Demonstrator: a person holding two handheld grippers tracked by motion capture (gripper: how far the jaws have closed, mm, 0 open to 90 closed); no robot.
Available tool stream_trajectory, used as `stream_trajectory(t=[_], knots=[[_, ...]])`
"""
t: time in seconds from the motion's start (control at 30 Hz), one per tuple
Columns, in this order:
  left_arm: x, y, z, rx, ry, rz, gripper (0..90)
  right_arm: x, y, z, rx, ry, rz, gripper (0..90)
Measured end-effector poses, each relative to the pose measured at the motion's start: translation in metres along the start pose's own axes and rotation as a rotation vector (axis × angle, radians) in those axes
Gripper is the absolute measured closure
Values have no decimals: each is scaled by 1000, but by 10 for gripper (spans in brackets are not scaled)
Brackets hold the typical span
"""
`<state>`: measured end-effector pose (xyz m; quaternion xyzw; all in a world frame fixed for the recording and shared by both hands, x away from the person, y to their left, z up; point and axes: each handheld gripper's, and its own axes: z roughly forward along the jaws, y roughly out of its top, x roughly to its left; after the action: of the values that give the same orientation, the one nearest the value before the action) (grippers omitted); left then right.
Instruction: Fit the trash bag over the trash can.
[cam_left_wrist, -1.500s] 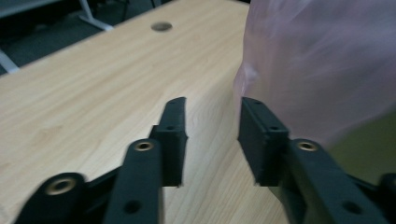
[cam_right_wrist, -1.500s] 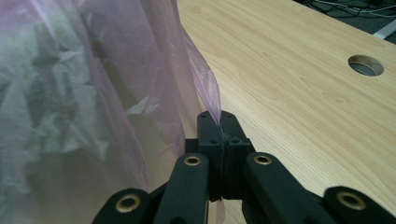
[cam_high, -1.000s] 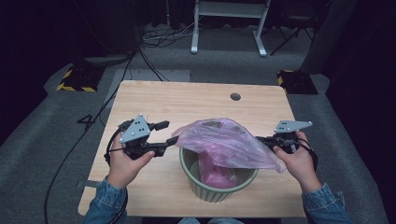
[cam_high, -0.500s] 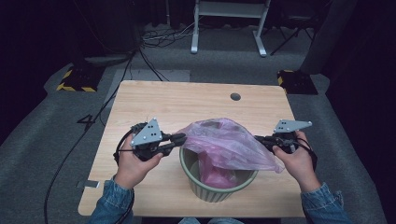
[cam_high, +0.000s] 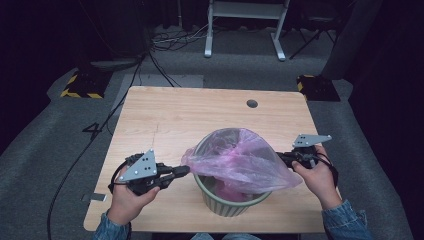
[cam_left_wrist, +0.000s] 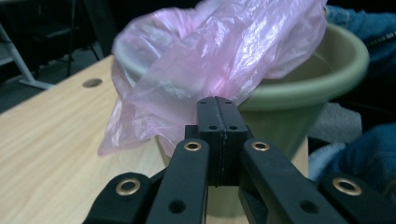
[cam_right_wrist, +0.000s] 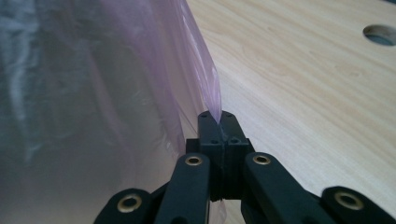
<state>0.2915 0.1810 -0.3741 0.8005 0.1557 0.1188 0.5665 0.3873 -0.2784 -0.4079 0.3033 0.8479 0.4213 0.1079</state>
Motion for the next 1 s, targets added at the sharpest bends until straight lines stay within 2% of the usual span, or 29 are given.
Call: stream_trajectory(t=[0.3,0.5,0.7,0.8,0.87,0.9,0.93,1.0], knots=[[-4,-27,7,39,-40,-35,900,-3,-15,14,34,23,32,900],[-3,-40,19,107,-60,-45,900,-5,-27,22,63,36,56,900],[0,-49,29,115,-86,-72,900,-5,-36,30,82,57,80,900],[-1,-49,29,111,-82,-70,900,-5,-38,31,82,72,92,900],[-3,-48,26,113,-77,-58,900,-5,-39,30,79,66,86,889],[-4,-46,24,110,-74,-53,900,-5,-38,28,76,48,71,807],[-5,-45,23,108,-72,-52,900,-5,-37,23,53,15,65,682],[-7,-42,19,93,-62,-41,900,-5,-35,11,-3,-12,68,563]])
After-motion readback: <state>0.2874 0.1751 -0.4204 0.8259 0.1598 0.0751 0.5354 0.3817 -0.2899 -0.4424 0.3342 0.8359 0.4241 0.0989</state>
